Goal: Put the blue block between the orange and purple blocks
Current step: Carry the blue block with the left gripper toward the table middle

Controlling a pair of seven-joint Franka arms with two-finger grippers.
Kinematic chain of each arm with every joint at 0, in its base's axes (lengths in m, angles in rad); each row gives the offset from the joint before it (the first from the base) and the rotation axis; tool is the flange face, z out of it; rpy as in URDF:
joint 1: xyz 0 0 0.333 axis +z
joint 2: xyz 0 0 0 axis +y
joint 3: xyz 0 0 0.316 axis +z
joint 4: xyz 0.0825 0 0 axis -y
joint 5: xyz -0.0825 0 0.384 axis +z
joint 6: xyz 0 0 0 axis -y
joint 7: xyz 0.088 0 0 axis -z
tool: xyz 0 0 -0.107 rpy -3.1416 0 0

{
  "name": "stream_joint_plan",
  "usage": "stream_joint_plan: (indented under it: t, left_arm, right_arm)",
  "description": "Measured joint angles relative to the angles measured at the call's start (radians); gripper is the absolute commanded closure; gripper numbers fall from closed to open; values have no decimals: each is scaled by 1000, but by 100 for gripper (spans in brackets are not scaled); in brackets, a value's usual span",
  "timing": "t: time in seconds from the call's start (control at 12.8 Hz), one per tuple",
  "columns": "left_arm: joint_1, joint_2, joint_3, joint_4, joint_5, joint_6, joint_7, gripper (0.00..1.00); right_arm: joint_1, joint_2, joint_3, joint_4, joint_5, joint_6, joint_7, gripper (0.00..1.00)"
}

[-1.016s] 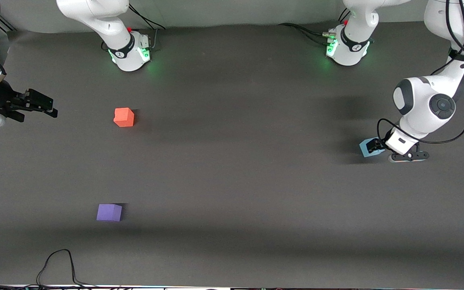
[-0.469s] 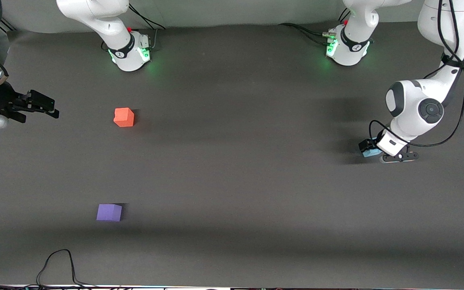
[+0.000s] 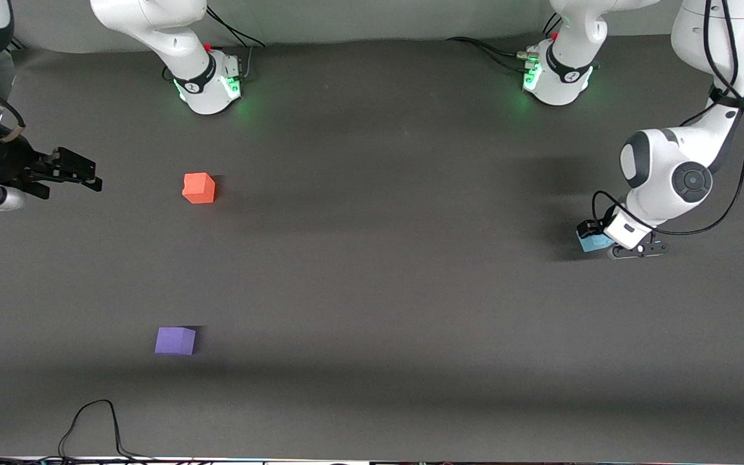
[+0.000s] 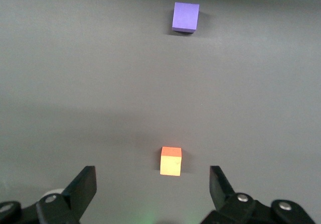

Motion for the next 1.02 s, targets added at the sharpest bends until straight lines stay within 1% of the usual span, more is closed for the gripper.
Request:
stream_joint_plan:
  t: [0.08, 0.16, 0.23, 0.39, 0.47, 0.55, 0.7, 0.78, 0.86, 0.94, 1.02]
  left_arm:
    - [0, 0, 1, 0, 0, -1, -1, 51]
    - [0, 0, 2, 1, 0, -1, -2, 51]
    - [0, -1, 2, 3, 0, -3, -2, 55]
    - [0, -5, 3, 32, 0, -32, -2, 55]
    - [0, -17, 3, 74, 1, -100, -2, 55]
    - [0, -36, 3, 140, 4, -204, -1, 55]
    - [-3, -91, -2, 328, 15, -467, 0, 62]
    - [-12, -114, -8, 424, 17, -578, 1, 63]
    - [-34, -130, -16, 506, 17, -660, -2, 63]
    - [-78, -136, -23, 575, 16, -721, -27, 63]
    - [-144, -133, -29, 625, 13, -761, -99, 64]
  right_arm:
    - [1, 2, 0, -5, 0, 2, 0, 0]
    - [1, 4, 0, -5, 0, 2, 0, 0]
    - [1, 4, 0, -5, 0, 3, 0, 0]
    - [1, 8, 0, -4, 0, 7, 0, 0]
    - [1, 14, 0, -4, 0, 21, 0, 0]
    - [1, 20, -1, -4, 0, 39, 0, 0]
    - [0, 30, -6, 7, -1, 61, 0, 0]
    - [-1, 38, -10, 24, -3, 64, 0, 0]
    - [-4, 53, -15, 49, -6, 66, 0, 0]
    - [-11, 75, -20, 83, -7, 67, 0, 0]
    - [-17, 102, -24, 116, -7, 67, 0, 0]
